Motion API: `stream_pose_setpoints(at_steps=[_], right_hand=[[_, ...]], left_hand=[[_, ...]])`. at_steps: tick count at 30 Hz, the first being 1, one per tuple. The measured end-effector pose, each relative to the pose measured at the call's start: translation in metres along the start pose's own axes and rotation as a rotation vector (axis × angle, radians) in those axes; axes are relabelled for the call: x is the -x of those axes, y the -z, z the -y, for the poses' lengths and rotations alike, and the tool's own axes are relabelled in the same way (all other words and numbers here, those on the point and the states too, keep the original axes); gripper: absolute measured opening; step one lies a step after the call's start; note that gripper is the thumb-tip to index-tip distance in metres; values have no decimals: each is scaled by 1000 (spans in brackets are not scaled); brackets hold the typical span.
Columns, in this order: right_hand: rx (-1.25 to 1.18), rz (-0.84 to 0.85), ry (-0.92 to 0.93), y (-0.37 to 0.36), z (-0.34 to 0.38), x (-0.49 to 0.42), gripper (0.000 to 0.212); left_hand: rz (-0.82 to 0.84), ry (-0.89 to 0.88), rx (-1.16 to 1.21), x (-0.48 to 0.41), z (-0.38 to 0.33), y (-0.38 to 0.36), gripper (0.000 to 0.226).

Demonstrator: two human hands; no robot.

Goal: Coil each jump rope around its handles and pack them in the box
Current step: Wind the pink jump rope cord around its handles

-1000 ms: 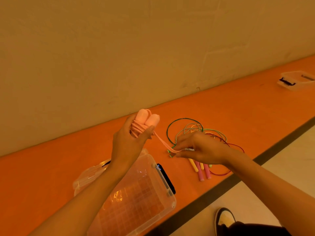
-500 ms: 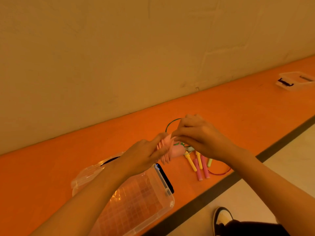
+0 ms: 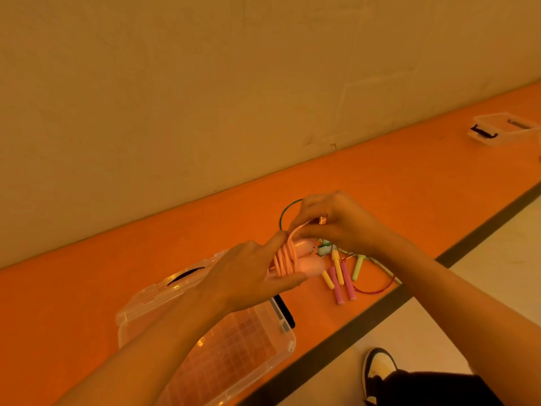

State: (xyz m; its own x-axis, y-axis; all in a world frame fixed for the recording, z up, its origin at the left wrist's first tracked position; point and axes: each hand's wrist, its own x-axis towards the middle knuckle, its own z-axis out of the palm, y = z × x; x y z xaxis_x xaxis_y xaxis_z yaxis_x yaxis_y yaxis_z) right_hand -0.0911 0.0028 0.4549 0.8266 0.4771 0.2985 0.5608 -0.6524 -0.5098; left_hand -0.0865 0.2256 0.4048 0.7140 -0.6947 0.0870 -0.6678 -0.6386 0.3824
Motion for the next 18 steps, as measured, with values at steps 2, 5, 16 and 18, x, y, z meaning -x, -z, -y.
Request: stream_pose_setpoints(at_steps=[2, 5, 16, 18], right_hand=[[3, 57, -7, 1, -4, -1, 12], [-49, 104, -95, -2, -10, 1, 11], [-426, 97, -406, 2, -22, 8, 12], [-475, 70, -436, 3, -21, 7, 17]], left_hand=[[0, -13, -32, 1, 1, -3, 67], [28, -21, -56, 1, 4, -9, 67], [101, -11, -28, 6, 1, -9, 67], [110, -20, -36, 6, 1, -8, 70]])
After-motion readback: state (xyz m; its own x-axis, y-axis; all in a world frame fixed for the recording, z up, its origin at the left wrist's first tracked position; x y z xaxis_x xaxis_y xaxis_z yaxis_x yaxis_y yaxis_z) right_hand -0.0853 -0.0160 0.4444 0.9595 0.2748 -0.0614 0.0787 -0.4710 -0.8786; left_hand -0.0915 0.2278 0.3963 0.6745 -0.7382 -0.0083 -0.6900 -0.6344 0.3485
